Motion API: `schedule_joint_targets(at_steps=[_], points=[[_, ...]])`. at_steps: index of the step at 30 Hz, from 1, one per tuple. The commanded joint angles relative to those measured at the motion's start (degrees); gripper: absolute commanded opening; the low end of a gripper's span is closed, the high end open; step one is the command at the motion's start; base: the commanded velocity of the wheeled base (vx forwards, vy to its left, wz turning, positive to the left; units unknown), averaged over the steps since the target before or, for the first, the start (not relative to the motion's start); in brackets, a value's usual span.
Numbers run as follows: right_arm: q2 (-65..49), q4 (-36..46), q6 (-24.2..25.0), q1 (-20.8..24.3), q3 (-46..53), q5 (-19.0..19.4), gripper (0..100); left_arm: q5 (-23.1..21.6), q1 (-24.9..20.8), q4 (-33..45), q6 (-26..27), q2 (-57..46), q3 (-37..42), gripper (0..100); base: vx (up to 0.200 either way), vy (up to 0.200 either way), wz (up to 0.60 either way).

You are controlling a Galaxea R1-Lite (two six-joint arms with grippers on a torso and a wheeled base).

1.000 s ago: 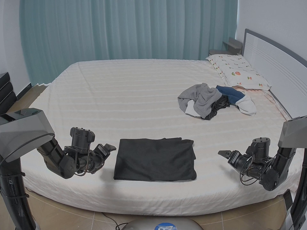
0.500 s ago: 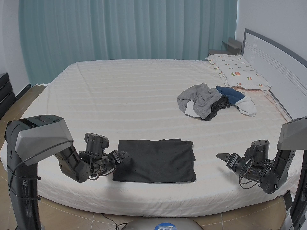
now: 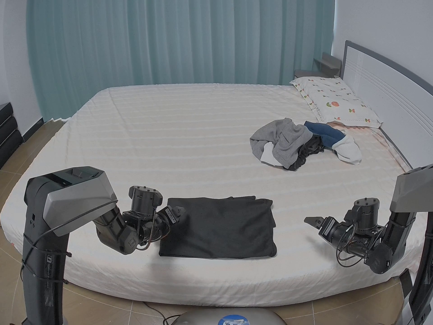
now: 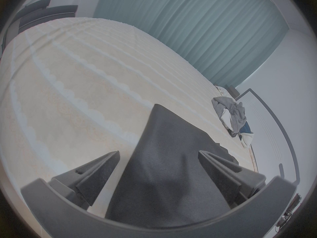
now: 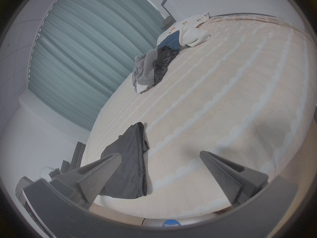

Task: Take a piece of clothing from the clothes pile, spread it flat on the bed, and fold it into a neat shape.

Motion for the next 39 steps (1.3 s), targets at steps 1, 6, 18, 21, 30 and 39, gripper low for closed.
schedule_joint_targets(at_steps=[1,6,18,21,30,39], points=[[0.3,0.0,0.0,0.5,-0.2,0.0,100,0.2,-0.3,0.0,-0.5,0.9,-0.5,100,0.000,0.000,0.00],[0.4,0.0,0.0,0.6,-0.2,0.0,100,0.3,-0.6,0.0,-2.1,0.5,-0.1,0,0.000,0.000,0.00],[0.5,0.0,0.2,0.7,-0.2,0.1,100,5.0,-0.6,0.3,-4.6,0.6,0.4,0,0.000,0.000,0.00],[0.6,0.0,0.2,0.6,-0.1,0.1,100,5.7,-0.6,0.3,-4.6,0.5,0.3,0,0.000,0.000,0.00],[0.4,0.1,0.1,0.3,-0.4,0.0,100,6.1,-0.5,0.6,-5.0,0.2,0.5,0,0.000,0.089,0.00],[0.4,0.1,0.1,0.3,-0.4,0.0,100,6.1,0.5,0.6,-5.3,0.1,0.5,0,0.000,0.200,0.00]])
